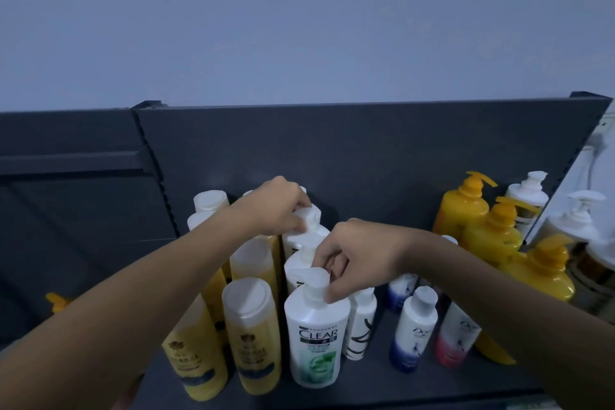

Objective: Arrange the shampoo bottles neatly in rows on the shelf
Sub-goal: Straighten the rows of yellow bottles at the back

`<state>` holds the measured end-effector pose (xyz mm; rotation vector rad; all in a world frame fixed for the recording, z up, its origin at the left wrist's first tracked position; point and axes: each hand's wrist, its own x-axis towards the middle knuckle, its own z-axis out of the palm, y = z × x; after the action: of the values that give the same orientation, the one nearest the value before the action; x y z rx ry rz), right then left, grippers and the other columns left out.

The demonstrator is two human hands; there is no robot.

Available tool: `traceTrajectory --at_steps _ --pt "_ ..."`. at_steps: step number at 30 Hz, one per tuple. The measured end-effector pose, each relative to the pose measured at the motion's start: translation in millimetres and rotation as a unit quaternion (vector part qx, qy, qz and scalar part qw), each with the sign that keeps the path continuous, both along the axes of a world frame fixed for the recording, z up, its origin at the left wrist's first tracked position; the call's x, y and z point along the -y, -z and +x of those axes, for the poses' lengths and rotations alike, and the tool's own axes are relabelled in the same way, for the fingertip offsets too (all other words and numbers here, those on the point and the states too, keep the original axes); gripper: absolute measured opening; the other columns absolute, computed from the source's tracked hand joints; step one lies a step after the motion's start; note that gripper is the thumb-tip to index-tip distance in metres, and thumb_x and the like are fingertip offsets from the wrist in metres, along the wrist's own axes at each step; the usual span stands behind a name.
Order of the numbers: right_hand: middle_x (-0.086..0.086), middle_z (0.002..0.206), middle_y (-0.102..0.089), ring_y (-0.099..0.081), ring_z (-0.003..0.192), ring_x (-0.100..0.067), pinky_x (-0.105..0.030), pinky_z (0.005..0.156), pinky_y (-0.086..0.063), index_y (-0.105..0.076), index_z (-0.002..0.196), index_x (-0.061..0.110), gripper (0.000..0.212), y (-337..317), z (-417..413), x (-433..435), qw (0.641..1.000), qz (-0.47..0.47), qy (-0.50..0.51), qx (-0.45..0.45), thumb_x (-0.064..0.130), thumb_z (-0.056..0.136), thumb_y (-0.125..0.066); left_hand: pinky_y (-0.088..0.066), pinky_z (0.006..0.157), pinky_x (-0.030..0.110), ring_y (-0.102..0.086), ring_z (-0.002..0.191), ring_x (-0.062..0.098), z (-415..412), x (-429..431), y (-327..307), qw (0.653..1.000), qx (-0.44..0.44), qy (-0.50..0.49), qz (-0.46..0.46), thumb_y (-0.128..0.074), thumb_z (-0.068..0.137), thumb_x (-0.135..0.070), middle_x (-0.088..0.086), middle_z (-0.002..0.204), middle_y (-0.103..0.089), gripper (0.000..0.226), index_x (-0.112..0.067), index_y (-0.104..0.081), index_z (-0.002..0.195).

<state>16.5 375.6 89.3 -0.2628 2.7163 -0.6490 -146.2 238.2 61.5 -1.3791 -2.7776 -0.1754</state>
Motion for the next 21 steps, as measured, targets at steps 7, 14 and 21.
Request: traceTrajectory --at_steps 7,14,21 --pt "0.022 0.078 -0.076 -0.073 0.096 0.002 -0.028 0.093 -0.059 -0.076 0.117 0.019 0.036 -20.5 -12.7 -14.8 0.999 0.034 0.026 -0.030 0.023 0.083 -0.082 -0.059 0.090 0.031 -0.069 0.098 0.009 -17.0 12.1 -14.8 1.000 0.019 -0.007 0.020 -0.074 0.093 -0.029 -0.007 0.111 -0.075 0.034 -0.023 -0.071 0.126" --pt "0.006 0.092 -0.078 -0.072 0.087 -0.007 -0.030 0.081 -0.061 -0.075 0.107 0.015 0.037 1.7 -34.8 -11.9 0.991 0.058 0.070 -0.097 0.036 0.077 -0.083 -0.061 0.076 0.044 -0.069 0.087 0.021 -31.7 9.3 -12.1 0.997 -0.033 -0.055 0.035 -0.063 0.092 -0.024 -0.004 0.097 -0.073 0.016 -0.022 -0.072 0.105" --pt "-0.004 0.064 -0.065 -0.056 0.059 -0.020 -0.030 0.055 -0.044 -0.056 0.063 0.015 0.032 28.0 -38.8 -7.7 0.987 0.047 0.070 -0.133 0.032 0.076 -0.080 -0.057 0.091 0.041 -0.064 0.112 0.025 -37.3 -14.1 4.3 0.998 0.008 -0.057 0.019 -0.066 0.093 -0.029 0.001 0.130 -0.067 0.049 -0.028 -0.060 0.141"
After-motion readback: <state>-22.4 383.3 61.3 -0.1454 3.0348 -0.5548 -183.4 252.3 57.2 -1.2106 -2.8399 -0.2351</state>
